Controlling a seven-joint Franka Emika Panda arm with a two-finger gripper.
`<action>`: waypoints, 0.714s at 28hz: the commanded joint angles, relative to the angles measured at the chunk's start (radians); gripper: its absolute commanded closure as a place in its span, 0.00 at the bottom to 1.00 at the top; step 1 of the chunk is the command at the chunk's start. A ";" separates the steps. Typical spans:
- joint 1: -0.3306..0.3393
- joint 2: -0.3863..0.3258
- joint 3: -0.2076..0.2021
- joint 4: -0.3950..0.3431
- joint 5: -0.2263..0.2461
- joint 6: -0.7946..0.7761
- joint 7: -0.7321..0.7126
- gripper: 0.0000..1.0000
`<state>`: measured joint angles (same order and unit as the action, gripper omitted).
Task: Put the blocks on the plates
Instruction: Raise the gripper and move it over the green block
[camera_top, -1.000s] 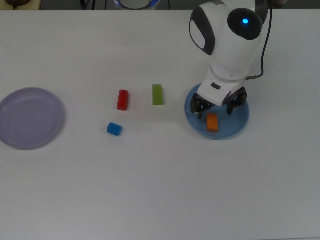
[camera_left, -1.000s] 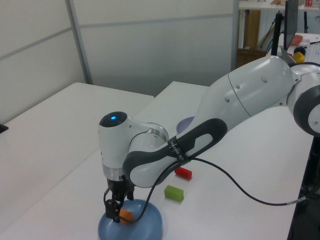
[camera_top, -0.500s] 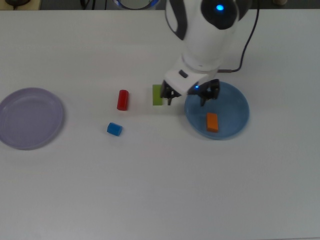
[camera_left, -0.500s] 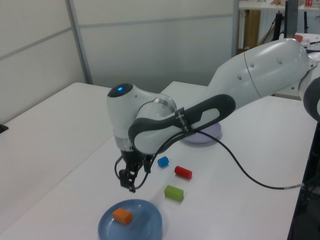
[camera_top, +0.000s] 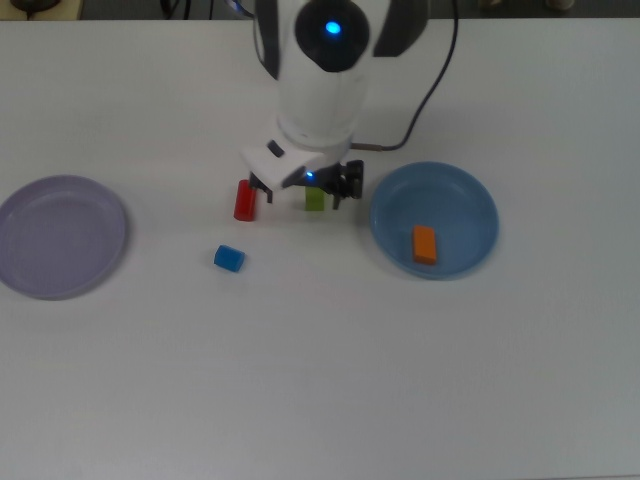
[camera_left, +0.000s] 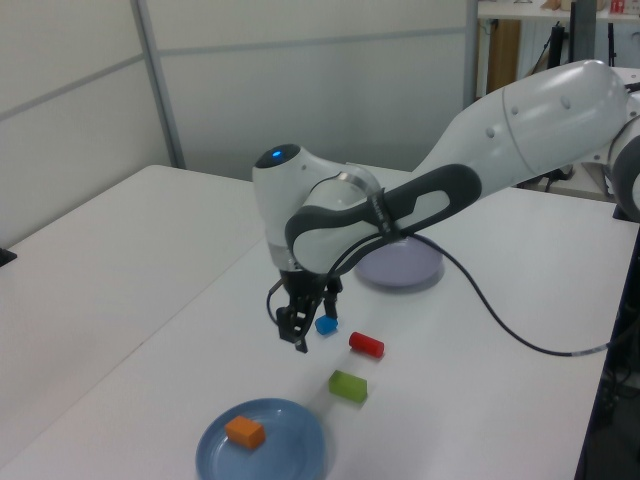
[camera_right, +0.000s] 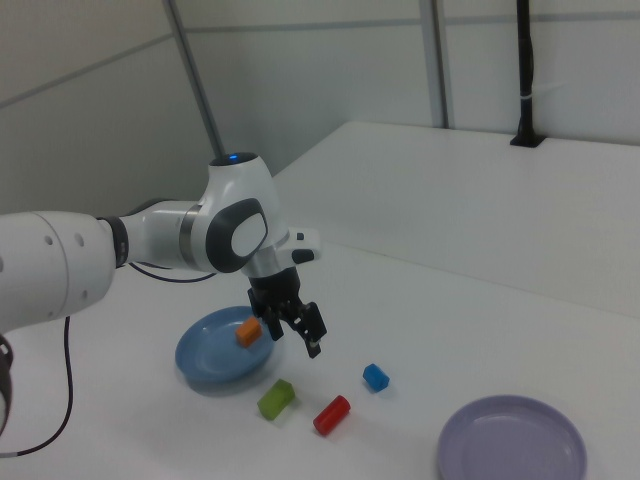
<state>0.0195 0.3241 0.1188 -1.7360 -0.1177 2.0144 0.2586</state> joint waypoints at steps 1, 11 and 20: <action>-0.007 -0.122 0.001 -0.141 0.044 -0.029 -0.030 0.00; -0.016 -0.105 0.004 -0.158 0.098 -0.190 -0.131 0.00; -0.016 -0.086 0.004 -0.149 0.098 -0.186 -0.136 0.00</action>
<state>0.0080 0.2433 0.1207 -1.8801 -0.0413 1.8381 0.1565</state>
